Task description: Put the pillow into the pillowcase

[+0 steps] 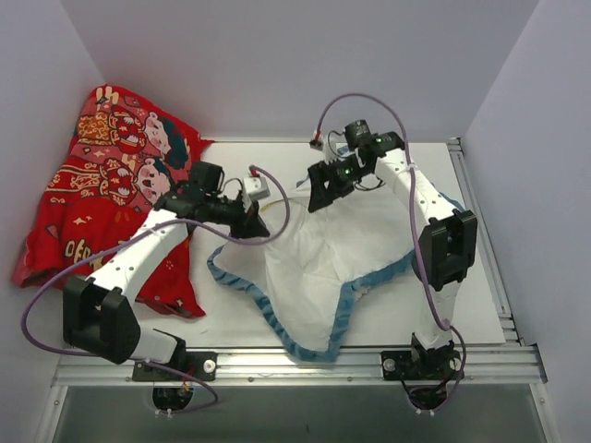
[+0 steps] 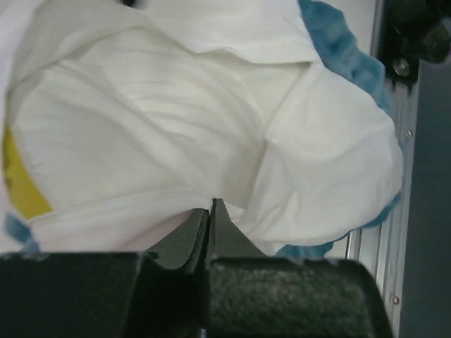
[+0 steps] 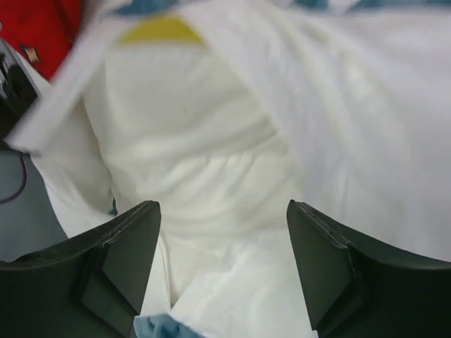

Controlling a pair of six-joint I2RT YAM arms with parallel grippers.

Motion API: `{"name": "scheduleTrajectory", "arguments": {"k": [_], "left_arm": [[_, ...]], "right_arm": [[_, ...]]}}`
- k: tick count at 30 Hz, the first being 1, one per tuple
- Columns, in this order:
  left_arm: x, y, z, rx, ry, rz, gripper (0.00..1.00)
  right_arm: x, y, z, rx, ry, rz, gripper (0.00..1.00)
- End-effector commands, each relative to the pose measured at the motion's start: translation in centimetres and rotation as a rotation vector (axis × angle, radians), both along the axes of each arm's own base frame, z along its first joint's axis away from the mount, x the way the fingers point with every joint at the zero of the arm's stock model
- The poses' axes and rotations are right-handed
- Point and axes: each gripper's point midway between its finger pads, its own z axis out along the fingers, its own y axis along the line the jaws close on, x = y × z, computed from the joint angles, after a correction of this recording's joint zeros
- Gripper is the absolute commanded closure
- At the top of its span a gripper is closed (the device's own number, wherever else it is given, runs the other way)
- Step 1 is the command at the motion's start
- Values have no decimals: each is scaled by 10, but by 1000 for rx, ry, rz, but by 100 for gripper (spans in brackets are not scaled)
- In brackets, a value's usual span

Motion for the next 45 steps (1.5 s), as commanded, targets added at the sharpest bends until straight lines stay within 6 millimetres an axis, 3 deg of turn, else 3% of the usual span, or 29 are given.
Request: {"name": "scheduleTrajectory", "arguments": {"k": [1, 4, 7, 8, 11, 13, 16, 19, 24, 28, 34, 39, 40, 43, 44, 45], "left_arm": [[-44, -17, -2, 32, -132, -212, 100], [-52, -10, -23, 113, -170, -276, 100], [-58, 0, -41, 191, -201, -328, 77], [-58, 5, -48, 223, -198, -319, 64], [-55, 17, -48, 245, -193, -262, 54], [-43, 33, -41, 233, -168, -163, 49], [-26, 62, -32, 185, -43, 48, 41], [-17, 77, -33, 167, 49, 159, 35], [-23, 66, -41, 114, 161, 150, 23], [-25, 58, -54, 142, 54, 40, 22], [-4, 39, -70, 201, -117, -131, 22], [3, 26, -94, 208, -64, -193, 26], [1, 24, -96, 206, -57, -206, 29], [-1, 19, -91, 166, -50, -233, 58], [-3, 18, -89, 154, -47, -243, 73], [-1, 15, -80, 137, -73, -262, 79]], "right_arm": [[20, 18, 45, 36, -43, -50, 26], [19, 34, 30, 2, -41, -13, 23], [-4, 45, -4, -61, 26, 42, 24], [-24, 51, -25, -98, 76, 85, 25], [-56, 60, -62, -167, 164, 140, 28], [-70, 52, -88, -219, 216, 154, 30], [-77, 39, -103, -261, 220, 175, 37], [-79, 27, -107, -282, 201, 190, 44], [-83, 24, -103, -275, 194, 193, 46], [-86, 23, -104, -277, 203, 197, 46], [-94, 16, -106, -290, 213, 207, 49], [-97, 14, -103, -294, 214, 204, 49], [-96, 14, -102, -293, 210, 203, 49], [-98, 14, -99, -291, 212, 198, 49], [-99, 13, -99, -293, 212, 199, 49], [-100, 11, -100, -299, 214, 202, 49]]}}
